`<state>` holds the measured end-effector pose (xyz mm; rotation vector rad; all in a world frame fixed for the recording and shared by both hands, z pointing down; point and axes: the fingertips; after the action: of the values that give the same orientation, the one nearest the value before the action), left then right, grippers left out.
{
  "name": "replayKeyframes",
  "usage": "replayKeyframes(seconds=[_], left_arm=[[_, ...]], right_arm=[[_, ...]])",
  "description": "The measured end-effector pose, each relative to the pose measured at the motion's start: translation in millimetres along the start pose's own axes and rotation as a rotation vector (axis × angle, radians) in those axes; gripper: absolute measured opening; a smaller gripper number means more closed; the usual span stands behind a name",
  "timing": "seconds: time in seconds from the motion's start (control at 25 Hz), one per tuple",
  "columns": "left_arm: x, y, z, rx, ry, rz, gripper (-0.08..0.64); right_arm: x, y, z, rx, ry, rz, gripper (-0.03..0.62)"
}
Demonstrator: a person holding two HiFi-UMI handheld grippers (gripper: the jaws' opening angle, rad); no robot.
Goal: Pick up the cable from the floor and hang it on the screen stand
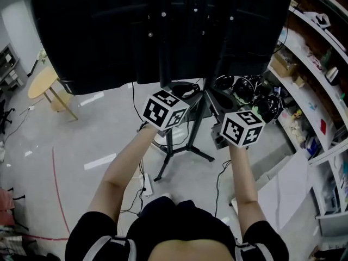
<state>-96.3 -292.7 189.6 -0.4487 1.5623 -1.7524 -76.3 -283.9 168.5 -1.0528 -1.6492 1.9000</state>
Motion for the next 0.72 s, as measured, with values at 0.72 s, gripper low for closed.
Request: replayKeyframes(seconds=[0.72], left_arm=[[60.9,83.2,2.1,-0.075,-0.003,0.165,0.121]], right_arm=[[12.9,63.4,18.2,-0.082,-0.009,-0.095,0.025]])
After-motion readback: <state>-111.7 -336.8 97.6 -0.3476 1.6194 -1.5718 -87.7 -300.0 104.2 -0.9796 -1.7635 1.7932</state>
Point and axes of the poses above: the fingertips, and each gripper's own axes: z forward along the fingers, x to its left, y out of its top, and after that the axes turned 8 degrees about z, right-handed
